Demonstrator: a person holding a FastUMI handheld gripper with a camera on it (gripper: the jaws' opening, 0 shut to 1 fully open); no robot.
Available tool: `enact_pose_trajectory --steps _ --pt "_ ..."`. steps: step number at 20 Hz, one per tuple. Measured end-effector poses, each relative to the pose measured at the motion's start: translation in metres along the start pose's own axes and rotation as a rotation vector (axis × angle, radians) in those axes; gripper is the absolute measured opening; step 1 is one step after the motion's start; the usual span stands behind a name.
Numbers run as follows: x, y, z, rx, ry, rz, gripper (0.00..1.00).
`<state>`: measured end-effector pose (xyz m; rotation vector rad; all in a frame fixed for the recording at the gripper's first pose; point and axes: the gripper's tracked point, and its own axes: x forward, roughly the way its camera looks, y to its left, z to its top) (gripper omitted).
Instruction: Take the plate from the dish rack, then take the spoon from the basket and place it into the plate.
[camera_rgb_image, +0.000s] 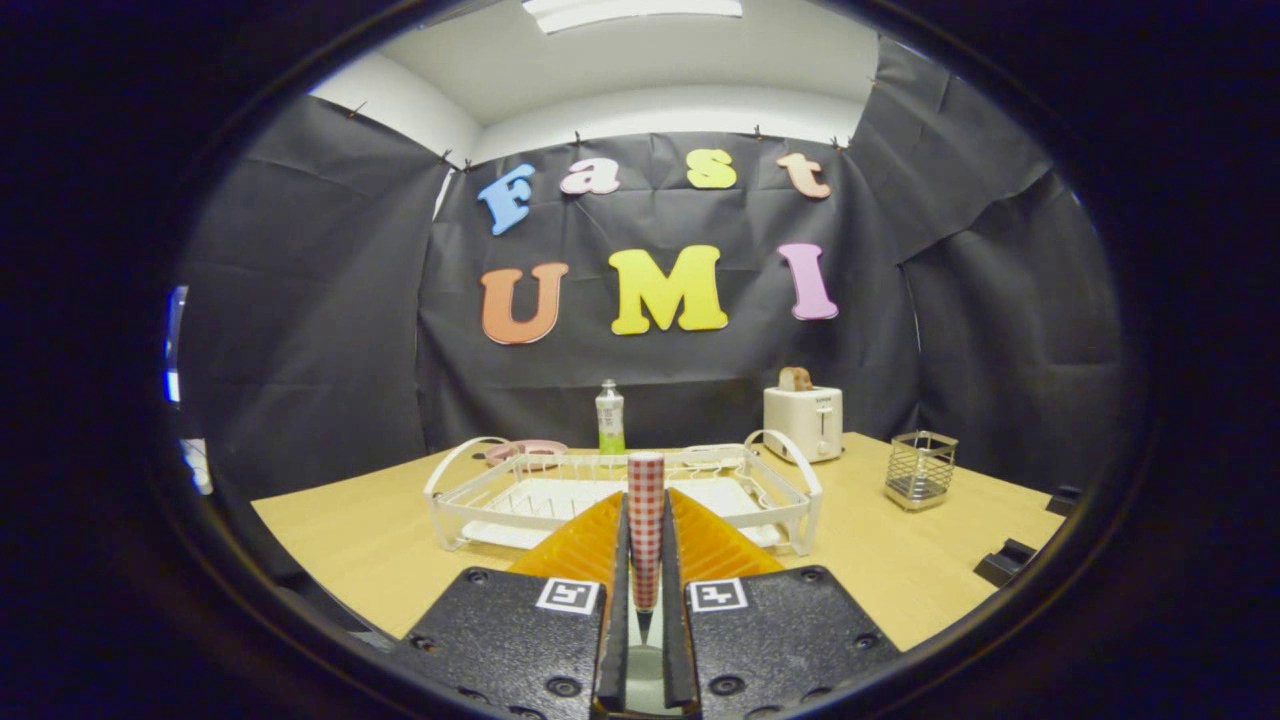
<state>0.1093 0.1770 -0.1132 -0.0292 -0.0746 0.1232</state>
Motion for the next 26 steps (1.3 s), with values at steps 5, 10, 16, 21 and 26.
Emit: enact_pose_trajectory --steps 5,10,16,21,26 --pt "-0.002 -0.029 -0.003 0.006 0.040 -0.034 0.24" --pt "0.000 -0.068 -0.014 0.034 0.164 -0.084 0.35" --pt "-0.016 -0.099 0.017 0.037 0.173 -0.089 0.88" --pt "-0.055 -0.109 0.069 -0.004 0.111 -0.099 1.00" --pt "-0.093 -0.104 0.111 -0.022 0.046 -0.067 1.00"
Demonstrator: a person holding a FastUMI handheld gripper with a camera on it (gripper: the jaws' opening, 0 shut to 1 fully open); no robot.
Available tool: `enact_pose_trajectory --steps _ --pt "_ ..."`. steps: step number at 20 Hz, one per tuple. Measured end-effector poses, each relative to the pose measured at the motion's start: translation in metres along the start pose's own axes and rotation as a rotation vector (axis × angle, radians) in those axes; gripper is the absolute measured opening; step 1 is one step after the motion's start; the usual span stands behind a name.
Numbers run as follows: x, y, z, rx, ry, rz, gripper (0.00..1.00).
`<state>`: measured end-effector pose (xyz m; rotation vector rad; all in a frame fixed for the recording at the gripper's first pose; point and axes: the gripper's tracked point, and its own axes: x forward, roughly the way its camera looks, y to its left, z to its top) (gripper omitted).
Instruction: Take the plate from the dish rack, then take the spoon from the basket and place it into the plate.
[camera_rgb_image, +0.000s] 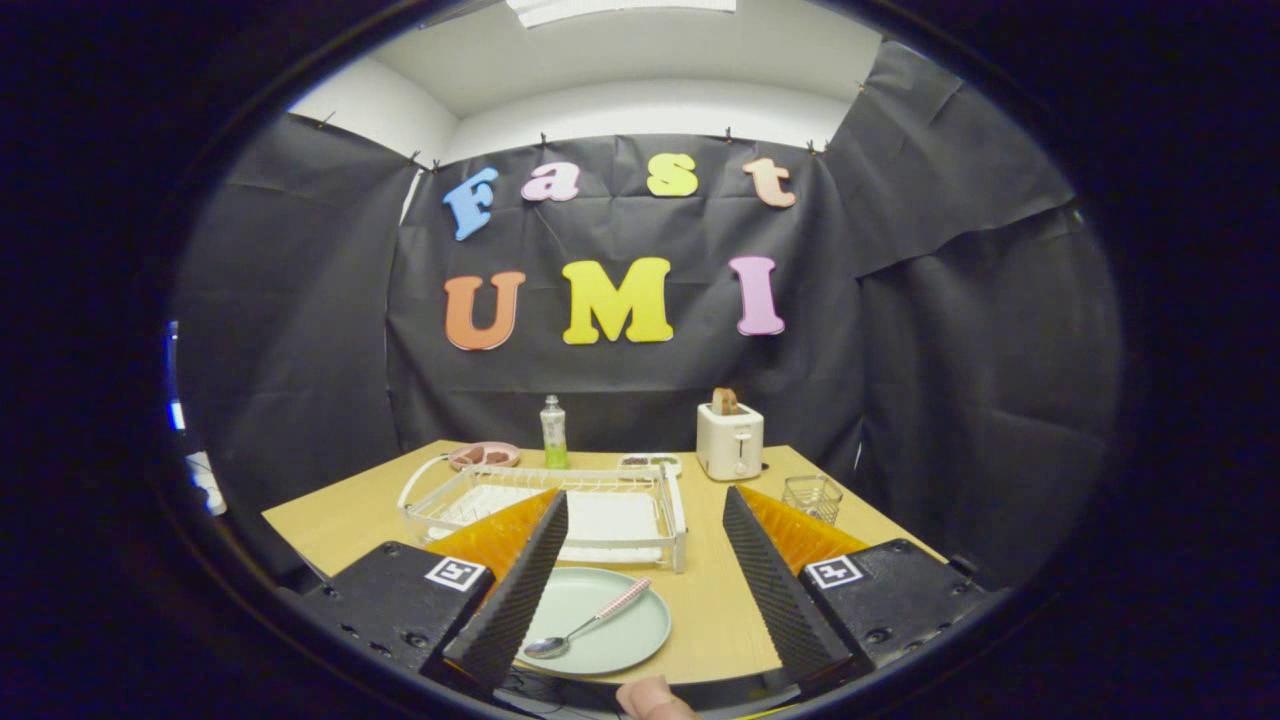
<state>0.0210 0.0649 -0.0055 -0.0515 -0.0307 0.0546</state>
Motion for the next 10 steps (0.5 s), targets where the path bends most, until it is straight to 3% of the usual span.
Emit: enact_pose_trajectory --steps 4,10 --pt "-0.032 -0.006 0.017 -0.023 -0.036 -0.022 1.00" --pt "-0.056 0.000 0.024 -0.011 -0.029 0.016 1.00"
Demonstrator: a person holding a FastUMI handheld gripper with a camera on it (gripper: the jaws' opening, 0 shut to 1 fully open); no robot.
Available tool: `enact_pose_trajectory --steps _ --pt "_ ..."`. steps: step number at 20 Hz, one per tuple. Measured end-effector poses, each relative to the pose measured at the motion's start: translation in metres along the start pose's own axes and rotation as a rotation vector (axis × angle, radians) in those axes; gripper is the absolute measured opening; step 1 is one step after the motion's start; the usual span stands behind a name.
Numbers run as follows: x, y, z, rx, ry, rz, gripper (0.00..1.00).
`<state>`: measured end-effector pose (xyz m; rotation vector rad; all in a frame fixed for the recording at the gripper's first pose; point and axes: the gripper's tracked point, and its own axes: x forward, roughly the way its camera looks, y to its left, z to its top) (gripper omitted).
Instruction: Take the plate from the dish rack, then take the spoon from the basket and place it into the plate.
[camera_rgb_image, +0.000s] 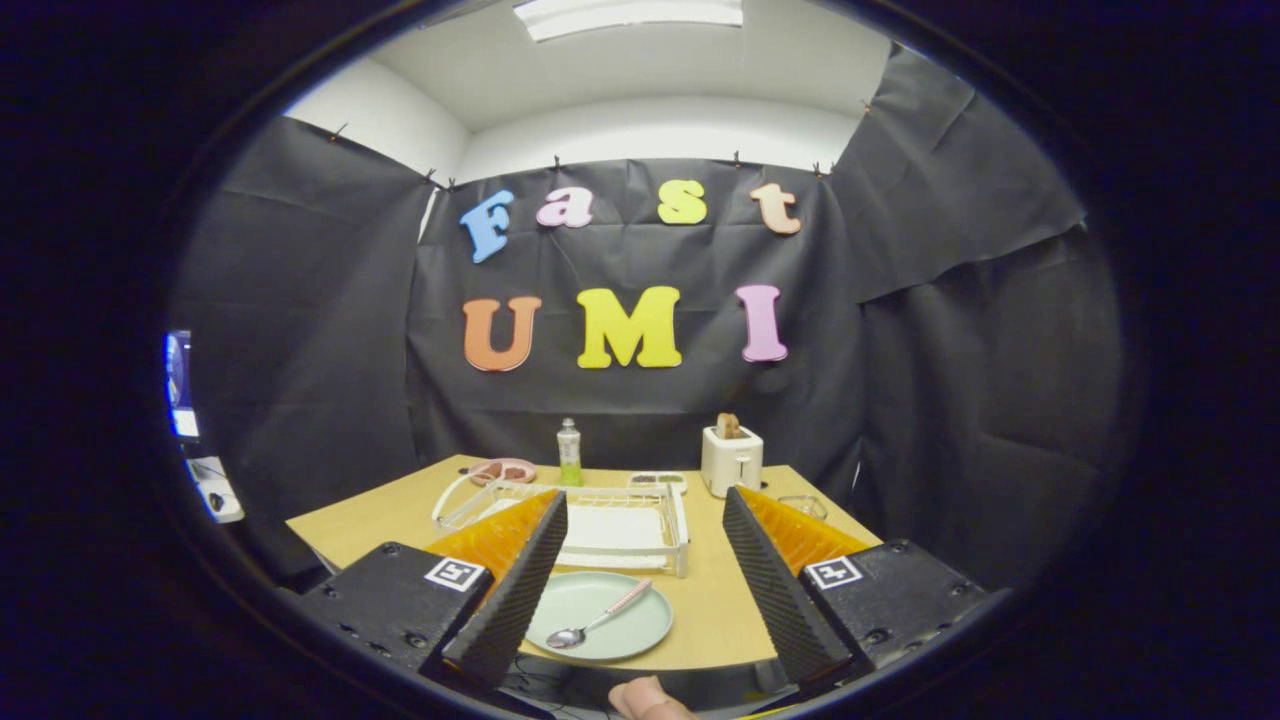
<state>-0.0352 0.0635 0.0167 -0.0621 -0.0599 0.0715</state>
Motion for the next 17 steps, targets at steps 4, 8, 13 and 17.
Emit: enact_pose_trajectory --steps 4,8,13,17 --pt "-0.007 -0.004 0.005 0.007 -0.018 -0.008 1.00" --pt "-0.005 -0.010 0.002 0.028 -0.012 -0.017 1.00" --pt "-0.001 -0.019 -0.002 0.038 0.004 -0.042 1.00" --pt "0.001 -0.018 -0.005 0.038 0.011 -0.044 1.00"
